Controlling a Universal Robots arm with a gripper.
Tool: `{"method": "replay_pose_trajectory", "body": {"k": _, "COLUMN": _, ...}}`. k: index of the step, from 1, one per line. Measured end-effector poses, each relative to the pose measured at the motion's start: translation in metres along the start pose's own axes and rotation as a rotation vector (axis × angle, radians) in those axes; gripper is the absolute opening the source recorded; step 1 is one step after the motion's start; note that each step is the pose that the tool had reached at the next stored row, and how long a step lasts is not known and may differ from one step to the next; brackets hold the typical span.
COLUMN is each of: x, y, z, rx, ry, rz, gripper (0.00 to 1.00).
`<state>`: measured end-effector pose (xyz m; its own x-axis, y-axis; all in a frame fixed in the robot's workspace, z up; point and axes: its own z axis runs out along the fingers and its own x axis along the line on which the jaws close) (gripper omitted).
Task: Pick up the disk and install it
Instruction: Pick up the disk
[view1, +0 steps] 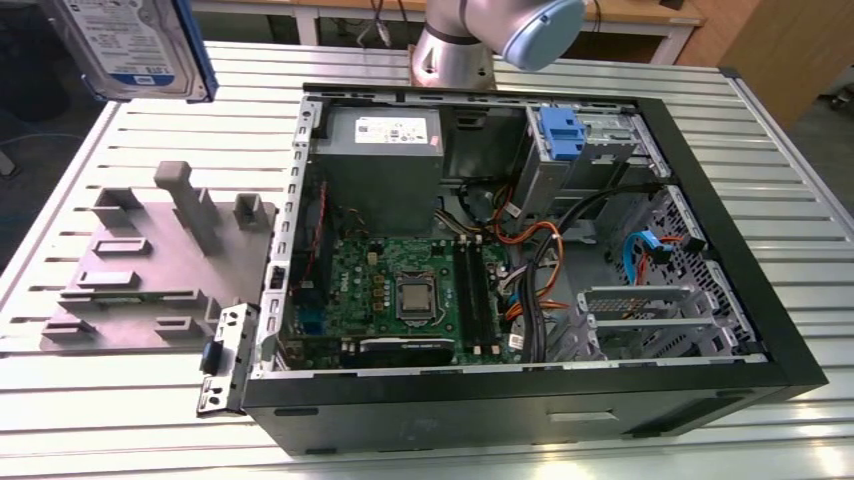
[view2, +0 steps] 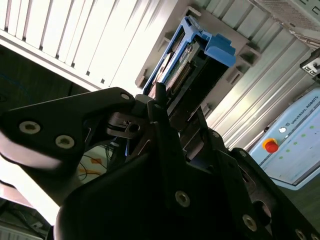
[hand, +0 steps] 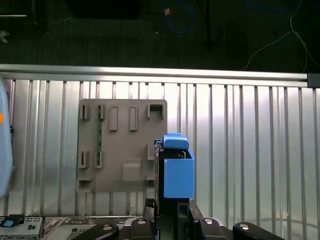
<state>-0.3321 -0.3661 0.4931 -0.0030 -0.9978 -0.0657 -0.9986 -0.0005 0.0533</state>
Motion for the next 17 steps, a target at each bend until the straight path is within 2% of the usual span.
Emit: {"method": "replay_pose_trajectory", "body": {"k": 17, "x": -0.0002, "y": -0.0723, "z": -0.0037, "rx": -0.0007, "ry": 0.0000, "rz": 0.000, "gripper": 0.35}}
